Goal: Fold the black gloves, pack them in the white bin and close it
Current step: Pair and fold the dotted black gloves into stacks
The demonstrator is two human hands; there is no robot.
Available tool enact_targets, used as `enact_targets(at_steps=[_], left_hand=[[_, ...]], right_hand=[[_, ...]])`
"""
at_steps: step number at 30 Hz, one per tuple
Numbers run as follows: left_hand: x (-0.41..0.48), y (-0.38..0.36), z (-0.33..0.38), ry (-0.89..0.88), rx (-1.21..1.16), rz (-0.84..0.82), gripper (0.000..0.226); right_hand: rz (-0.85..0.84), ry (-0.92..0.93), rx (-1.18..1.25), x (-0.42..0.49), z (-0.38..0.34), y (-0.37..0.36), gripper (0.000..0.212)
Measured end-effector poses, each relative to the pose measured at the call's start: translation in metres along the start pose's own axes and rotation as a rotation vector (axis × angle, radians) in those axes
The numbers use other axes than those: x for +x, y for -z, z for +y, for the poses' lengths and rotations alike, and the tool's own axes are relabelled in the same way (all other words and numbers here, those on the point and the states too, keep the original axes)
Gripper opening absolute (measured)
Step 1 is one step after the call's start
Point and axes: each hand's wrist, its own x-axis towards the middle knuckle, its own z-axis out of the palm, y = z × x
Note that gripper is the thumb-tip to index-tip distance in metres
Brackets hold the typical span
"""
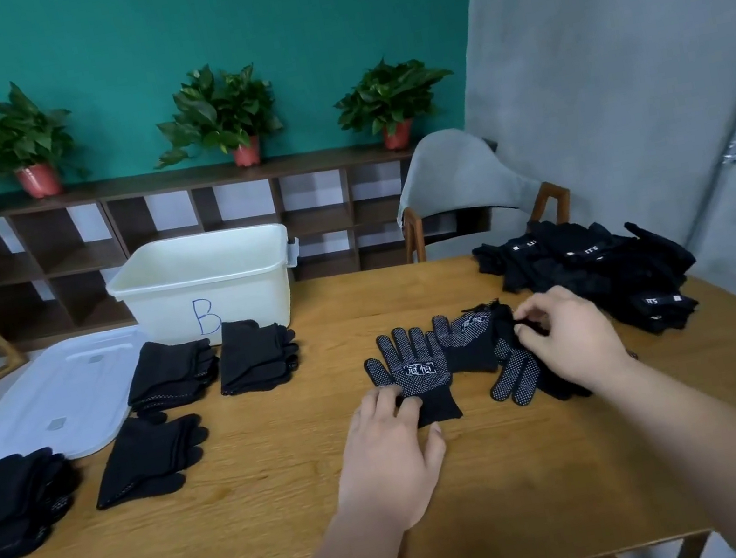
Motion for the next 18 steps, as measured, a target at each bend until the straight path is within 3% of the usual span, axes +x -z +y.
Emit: enact_targets(at_steps=[5,12,18], left_hand=[[-0.001,-0.003,0.0,0.001,0.001,0.017,0.055],[-0.002,-0.004,0.0,0.007,0.009,0.024,0.055],[-0.001,-0.005,0.0,0.003,0.008,0.033,0.054]], right_hand=[[-0.228,-0.019,-0.1,-0.021,0.019,-0.011,0.055],[-0.176,-0.07,-0.042,-0.008,0.023,0.004,0.031],[0.029,-0.076,0.337,0.001,0.006,0.045,0.024]])
